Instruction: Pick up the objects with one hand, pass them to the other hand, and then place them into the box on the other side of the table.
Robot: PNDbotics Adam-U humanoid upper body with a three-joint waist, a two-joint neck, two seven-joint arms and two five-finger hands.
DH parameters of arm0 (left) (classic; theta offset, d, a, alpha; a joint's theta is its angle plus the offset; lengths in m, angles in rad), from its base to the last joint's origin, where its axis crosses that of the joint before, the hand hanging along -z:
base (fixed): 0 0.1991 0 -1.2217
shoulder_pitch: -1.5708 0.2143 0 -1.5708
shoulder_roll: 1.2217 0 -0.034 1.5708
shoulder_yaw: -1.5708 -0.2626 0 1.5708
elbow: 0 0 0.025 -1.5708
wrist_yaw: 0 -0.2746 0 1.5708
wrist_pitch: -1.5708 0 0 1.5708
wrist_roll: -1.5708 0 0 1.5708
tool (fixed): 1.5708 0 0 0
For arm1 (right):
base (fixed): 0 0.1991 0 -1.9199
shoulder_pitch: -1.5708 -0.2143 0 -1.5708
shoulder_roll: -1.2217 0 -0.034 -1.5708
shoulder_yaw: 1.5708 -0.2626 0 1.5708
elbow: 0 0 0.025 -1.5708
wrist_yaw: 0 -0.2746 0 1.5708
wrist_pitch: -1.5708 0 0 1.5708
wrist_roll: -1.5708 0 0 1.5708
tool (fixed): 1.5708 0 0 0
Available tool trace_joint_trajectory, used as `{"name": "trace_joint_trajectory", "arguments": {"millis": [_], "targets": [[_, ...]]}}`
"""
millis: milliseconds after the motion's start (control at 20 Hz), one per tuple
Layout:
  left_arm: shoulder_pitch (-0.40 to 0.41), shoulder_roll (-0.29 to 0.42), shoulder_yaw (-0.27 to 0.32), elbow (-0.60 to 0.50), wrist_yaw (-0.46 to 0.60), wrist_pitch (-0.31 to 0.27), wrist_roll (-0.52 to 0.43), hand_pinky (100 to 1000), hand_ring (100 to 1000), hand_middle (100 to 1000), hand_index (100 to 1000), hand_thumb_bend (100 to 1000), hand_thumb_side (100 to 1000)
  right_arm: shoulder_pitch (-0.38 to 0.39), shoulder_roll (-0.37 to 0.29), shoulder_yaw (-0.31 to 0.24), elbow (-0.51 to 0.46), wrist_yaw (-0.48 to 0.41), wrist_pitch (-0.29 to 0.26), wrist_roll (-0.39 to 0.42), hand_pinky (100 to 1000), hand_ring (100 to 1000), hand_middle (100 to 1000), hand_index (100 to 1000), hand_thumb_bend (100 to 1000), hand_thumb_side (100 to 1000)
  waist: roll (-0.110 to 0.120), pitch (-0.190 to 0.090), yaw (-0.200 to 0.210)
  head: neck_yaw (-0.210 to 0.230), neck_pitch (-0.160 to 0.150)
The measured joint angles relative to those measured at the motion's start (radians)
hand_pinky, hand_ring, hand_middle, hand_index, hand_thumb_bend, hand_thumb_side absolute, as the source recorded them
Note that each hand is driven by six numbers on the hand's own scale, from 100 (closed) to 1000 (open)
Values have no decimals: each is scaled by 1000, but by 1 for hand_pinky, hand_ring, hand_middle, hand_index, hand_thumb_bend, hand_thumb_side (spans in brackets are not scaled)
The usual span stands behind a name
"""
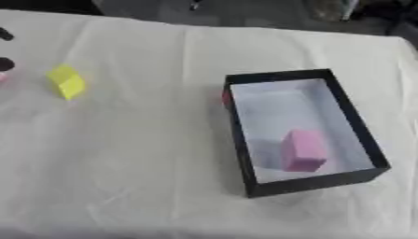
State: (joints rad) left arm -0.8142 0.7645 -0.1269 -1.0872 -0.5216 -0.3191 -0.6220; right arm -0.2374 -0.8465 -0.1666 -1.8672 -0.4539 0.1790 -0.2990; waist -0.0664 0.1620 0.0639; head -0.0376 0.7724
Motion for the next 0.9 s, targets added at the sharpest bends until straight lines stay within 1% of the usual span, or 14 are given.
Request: {"name": "trace_joint_trajectory", "arguments": {"millis": [150, 200, 250, 450, 650, 900], "targets": [[-5, 0, 0, 14, 1, 2, -11, 998, 882, 780, 857, 547, 816, 0, 0, -1, 0, 0, 0, -2, 723, 911, 912, 966, 100, 333, 0, 0, 0, 1, 0], [-5, 0, 0, 17, 2, 3, -13, 1000, 884, 769, 837, 546, 877, 0, 0, -1, 0, 0, 0, -2, 724, 909, 911, 965, 100, 344, 0, 0, 0, 1, 0], [-7, 0, -1, 22, 1, 5, -17, 1000, 885, 770, 837, 552, 886, 0, 0, -1, 0, 0, 0, -3, 725, 909, 910, 965, 100, 346, 0, 0, -2, 1, 0], [-67, -24, -22, 89, -32, 45, -59, 1000, 890, 782, 844, 612, 868, 0, 0, -1, 6, -1, 2, -4, 724, 908, 910, 962, 100, 352, 1, 0, -8, 2, 0], [-118, -48, -27, 154, -89, 94, -102, 1000, 895, 793, 852, 650, 877, 0, 1, -1, 7, -1, 4, -3, 724, 907, 909, 959, 100, 360, 5, 0, -9, 5, 0], [-143, -75, -37, 199, -164, 115, -124, 1000, 899, 794, 849, 679, 868, 1, 5, -1, 14, -2, 9, -3, 725, 906, 909, 958, 100, 366, 5, 0, -11, 7, 0]]}}
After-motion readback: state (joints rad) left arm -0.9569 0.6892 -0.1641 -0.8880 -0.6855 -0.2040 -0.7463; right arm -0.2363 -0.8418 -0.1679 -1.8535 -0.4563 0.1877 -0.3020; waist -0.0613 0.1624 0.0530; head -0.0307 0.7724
